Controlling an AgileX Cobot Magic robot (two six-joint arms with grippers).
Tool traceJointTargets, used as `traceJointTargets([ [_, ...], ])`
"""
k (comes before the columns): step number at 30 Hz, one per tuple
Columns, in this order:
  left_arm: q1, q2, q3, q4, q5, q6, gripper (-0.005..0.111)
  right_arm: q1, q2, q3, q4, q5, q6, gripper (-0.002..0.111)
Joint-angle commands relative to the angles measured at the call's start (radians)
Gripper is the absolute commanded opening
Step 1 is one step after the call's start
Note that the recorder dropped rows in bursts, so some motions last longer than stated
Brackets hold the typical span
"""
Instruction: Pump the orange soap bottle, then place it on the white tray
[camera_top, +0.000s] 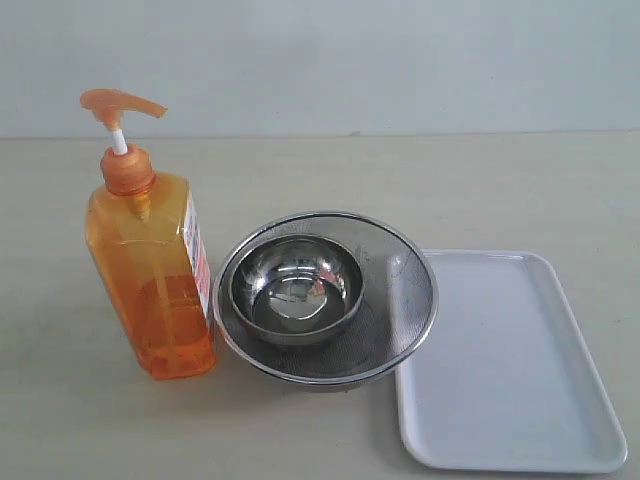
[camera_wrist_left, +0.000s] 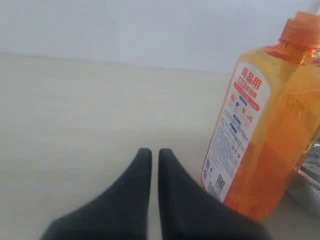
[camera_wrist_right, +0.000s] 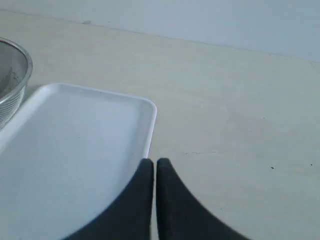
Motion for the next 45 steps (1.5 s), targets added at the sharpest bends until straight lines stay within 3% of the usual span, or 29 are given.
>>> traceJointTargets([
  [1,0.004,-0.004,0.004,0.015,-0.052,0.062,0.005,-0.002,-0.005,-0.006,-0.002,-0.007,-0.005,0.000],
  [7,0.004,-0.004,0.004,0.004,-0.232,0.070,0.005,-0.002,-0.005,-0.006,-0.002,-0.007,-0.005,0.000],
  [14,0.004,0.008,-0.086,0.001,-0.227,0.052,0.005,-0.002,-0.005,-0.006,-0.002,-0.007,-0.005,0.000],
  [23,0.004,0.313,-0.287,0.000,-0.157,0.032,0.005,-0.002,-0.005,-0.006,-0.002,-0.007,-0.005,0.000],
  [30,0.004,0.465,-0.296,0.000,-0.453,0.032,0.005,-0.002,-0.005,-0.006,-0.002,-0.007,-0.005,0.000],
  [35,0.004,0.473,-0.296,0.000,-0.571,0.032,0.005,-0.002,-0.005,-0.006,-0.002,-0.007,-0.005,0.000],
  [42,0.004,0.487,-0.296,0.000,-0.542,0.032,0.005,-0.002,-0.005,-0.006,-0.002,-0.007,-0.005,0.000],
  [45,0.001,0.522,-0.317,0.026,-0.451,0.032,0.005,-0.002,-0.005,-0.006,-0.002,-0.007,-0.005,0.000],
])
